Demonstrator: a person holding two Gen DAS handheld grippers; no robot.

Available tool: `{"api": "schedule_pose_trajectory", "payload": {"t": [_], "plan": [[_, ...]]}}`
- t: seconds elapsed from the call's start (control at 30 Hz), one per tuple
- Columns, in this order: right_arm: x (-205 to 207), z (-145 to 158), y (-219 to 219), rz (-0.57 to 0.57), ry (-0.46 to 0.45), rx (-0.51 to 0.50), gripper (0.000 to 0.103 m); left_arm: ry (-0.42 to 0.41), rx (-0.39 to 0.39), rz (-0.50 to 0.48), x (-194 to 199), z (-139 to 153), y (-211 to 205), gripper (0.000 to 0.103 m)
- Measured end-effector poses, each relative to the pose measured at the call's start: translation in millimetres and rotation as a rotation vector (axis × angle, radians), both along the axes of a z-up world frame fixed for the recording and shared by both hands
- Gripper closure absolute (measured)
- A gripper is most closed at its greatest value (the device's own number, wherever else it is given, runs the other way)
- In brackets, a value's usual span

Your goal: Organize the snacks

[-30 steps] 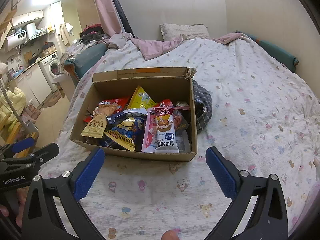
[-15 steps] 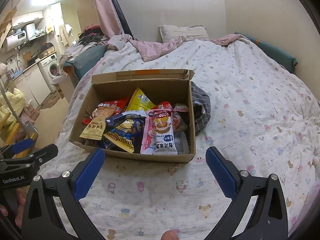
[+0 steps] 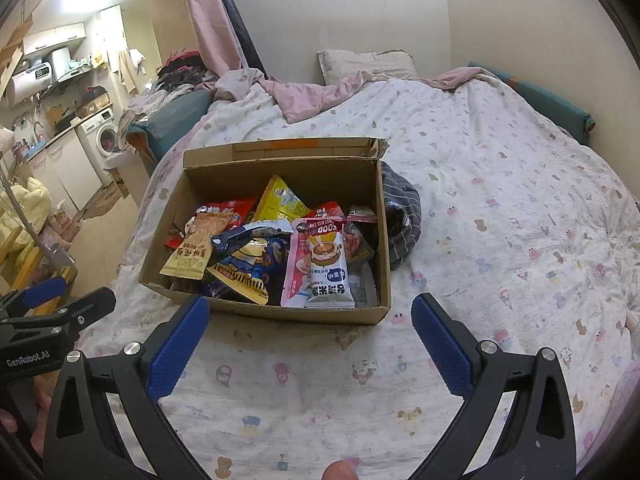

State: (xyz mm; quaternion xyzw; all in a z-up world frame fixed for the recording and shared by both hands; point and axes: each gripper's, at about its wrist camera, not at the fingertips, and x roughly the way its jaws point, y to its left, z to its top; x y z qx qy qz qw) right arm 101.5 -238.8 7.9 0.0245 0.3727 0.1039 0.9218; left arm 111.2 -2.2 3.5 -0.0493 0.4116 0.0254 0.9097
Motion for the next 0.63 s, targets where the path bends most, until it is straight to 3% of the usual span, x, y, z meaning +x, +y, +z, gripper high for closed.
{"api": "schedule_pose_trajectory", "payload": {"t": [0.63], "plan": [[-0.7,1.4,1.5,0.002,-0.003,0.003,0.000,0.021,-0.019,0.008,2.5,-1.2,3.5,0.000]]}}
